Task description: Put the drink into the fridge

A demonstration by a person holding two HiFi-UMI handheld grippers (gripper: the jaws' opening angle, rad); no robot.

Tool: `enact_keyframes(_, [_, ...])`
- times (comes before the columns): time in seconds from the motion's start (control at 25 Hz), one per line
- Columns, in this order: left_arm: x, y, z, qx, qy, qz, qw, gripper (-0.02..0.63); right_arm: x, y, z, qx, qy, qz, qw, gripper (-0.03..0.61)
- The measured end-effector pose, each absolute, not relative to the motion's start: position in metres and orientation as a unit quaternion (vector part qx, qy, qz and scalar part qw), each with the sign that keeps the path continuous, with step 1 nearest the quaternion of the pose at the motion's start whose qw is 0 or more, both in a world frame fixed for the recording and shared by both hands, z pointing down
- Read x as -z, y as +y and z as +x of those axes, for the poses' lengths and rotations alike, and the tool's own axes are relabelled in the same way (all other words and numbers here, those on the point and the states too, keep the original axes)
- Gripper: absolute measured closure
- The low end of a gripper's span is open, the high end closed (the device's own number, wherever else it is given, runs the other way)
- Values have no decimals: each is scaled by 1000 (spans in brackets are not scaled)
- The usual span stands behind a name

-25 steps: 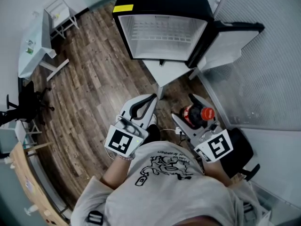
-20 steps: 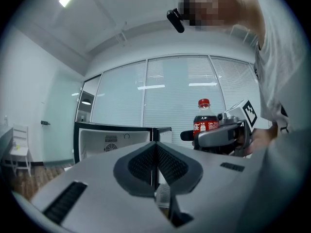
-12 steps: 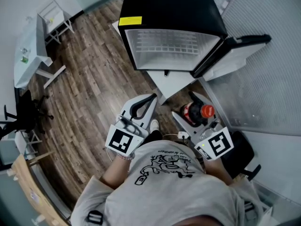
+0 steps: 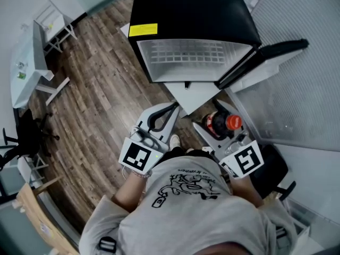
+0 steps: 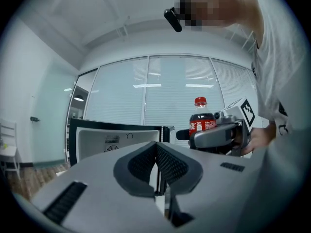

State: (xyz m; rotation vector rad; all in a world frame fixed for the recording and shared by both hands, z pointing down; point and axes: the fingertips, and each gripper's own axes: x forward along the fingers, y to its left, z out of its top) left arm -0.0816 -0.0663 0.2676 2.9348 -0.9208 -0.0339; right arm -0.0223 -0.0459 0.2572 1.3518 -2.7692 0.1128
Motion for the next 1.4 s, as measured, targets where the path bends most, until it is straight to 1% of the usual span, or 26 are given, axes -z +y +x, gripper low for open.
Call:
enact_keyframes(0.36, [-274, -81, -62, 9, -296, 954, 44, 611, -260, -55, -13, -35, -897, 440, 28, 255])
enact_keyframes(0.76, [-267, -95, -47, -3, -321, 947, 23, 611, -265, -68, 0, -35, -908, 416, 35, 255])
enact_keyframes(1.16, [-299, -117, -40, -20, -327, 944, 35, 611, -291, -89, 6, -38, -913, 403, 40, 255])
enact_keyframes(1.4, [-319, -139, -39, -33, -332, 942, 19, 611, -306, -111, 12, -17, -909, 414, 41, 255])
